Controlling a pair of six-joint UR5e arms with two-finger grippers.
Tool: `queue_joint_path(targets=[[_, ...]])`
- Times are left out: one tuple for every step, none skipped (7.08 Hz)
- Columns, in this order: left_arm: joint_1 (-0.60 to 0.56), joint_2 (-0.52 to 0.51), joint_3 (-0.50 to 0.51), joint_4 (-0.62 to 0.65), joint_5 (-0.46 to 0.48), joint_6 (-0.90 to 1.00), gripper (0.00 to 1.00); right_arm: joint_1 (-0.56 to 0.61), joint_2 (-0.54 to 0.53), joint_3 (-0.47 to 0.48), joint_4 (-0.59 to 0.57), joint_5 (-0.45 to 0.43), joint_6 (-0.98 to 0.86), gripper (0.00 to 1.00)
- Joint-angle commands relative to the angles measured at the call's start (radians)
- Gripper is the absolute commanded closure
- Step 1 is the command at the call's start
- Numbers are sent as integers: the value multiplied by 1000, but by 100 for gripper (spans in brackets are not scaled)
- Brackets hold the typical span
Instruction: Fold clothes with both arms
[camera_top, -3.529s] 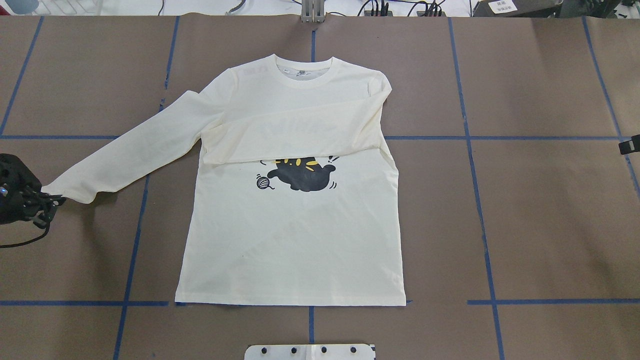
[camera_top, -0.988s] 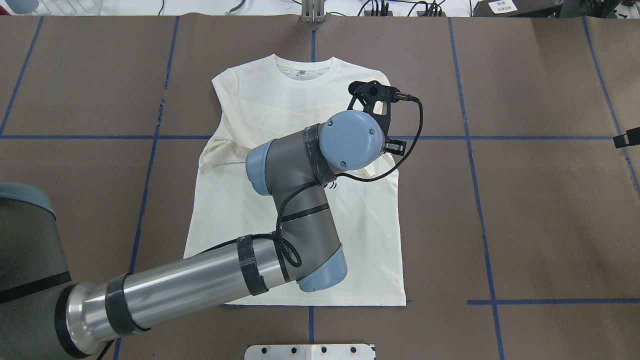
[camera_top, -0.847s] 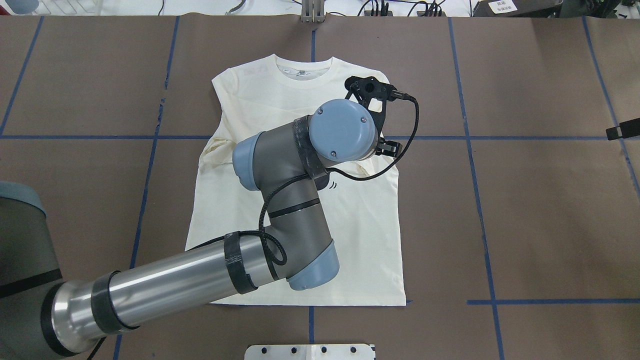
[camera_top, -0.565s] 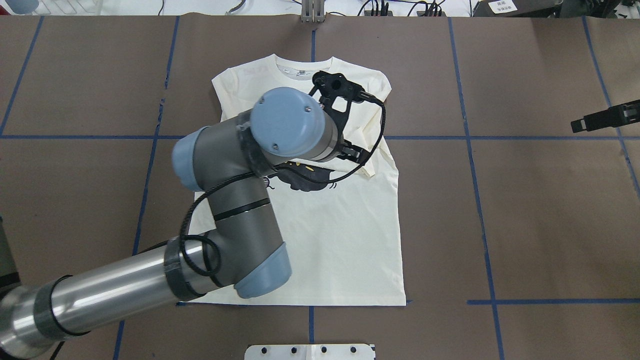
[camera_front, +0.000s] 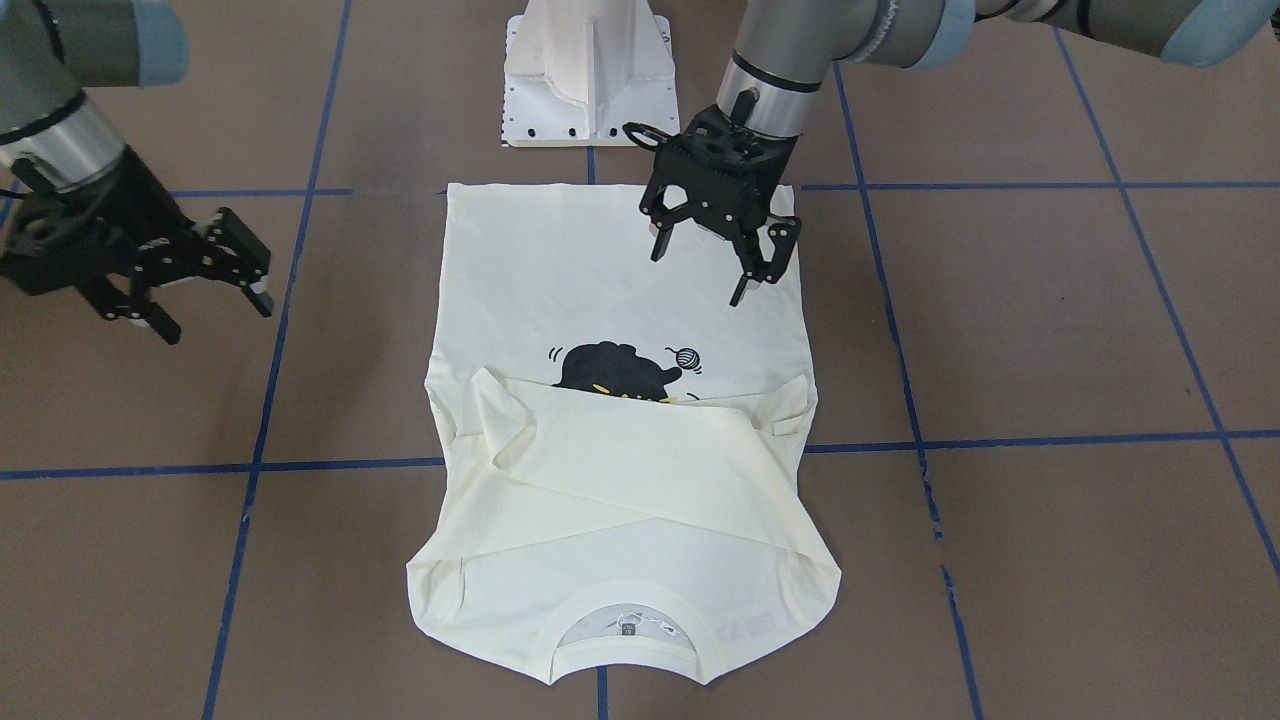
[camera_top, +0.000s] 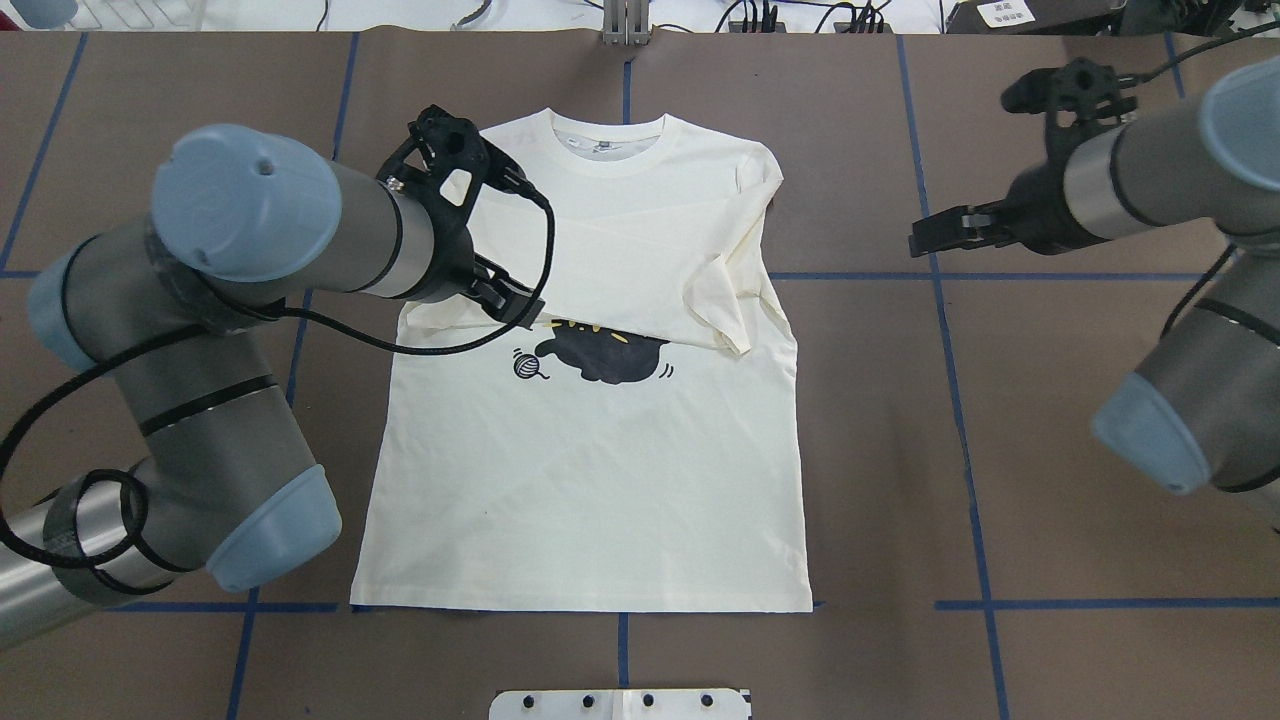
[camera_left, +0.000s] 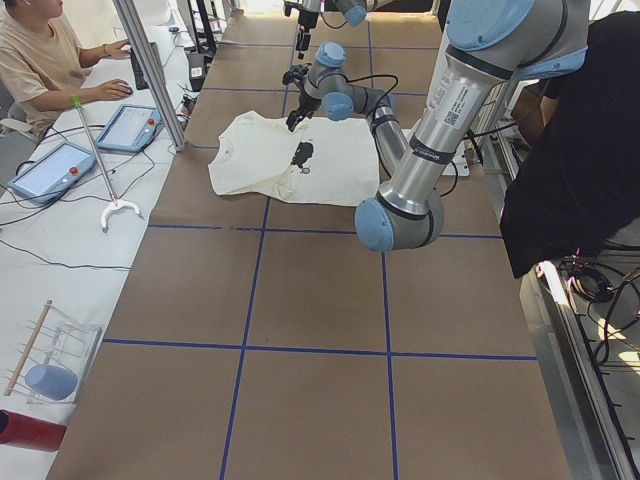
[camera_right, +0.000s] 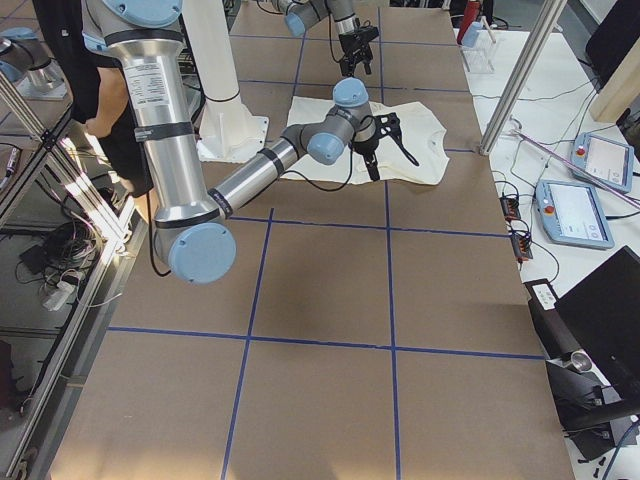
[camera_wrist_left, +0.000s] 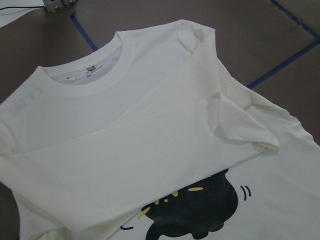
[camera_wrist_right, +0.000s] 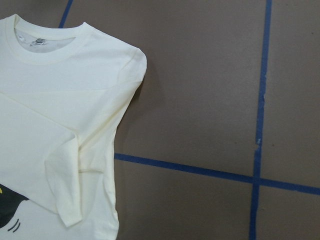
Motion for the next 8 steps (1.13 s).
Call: queue_joint_path(targets=[[-90,70,-20,-9,-88,145,0,-148,256,-50,-324,-190,102,2],[-142,96,-23,-11,-134,222,0,-179,342,-146,-328,-211,166,2],[-166,118,-25,-12,-153,247,0,-211,447,-292,-327,-282,202,2],[-167,120,-25,-11,-154,246,0,-237,526,-421,-323,-325,232,2],[-169,120,-25,-11,-154,244,0,-263,572,-507,-314,-356,272,2],[-167,120,-25,-12,-154,240,0,-279,627,-611,-278,-395,302,2],[-169,121,-25,-11,-154,237,0,-283,651,-687,-247,-409,302,2],[-167,120,-23,-11,-154,235,0,-297,648,-707,-248,-445,287,2]])
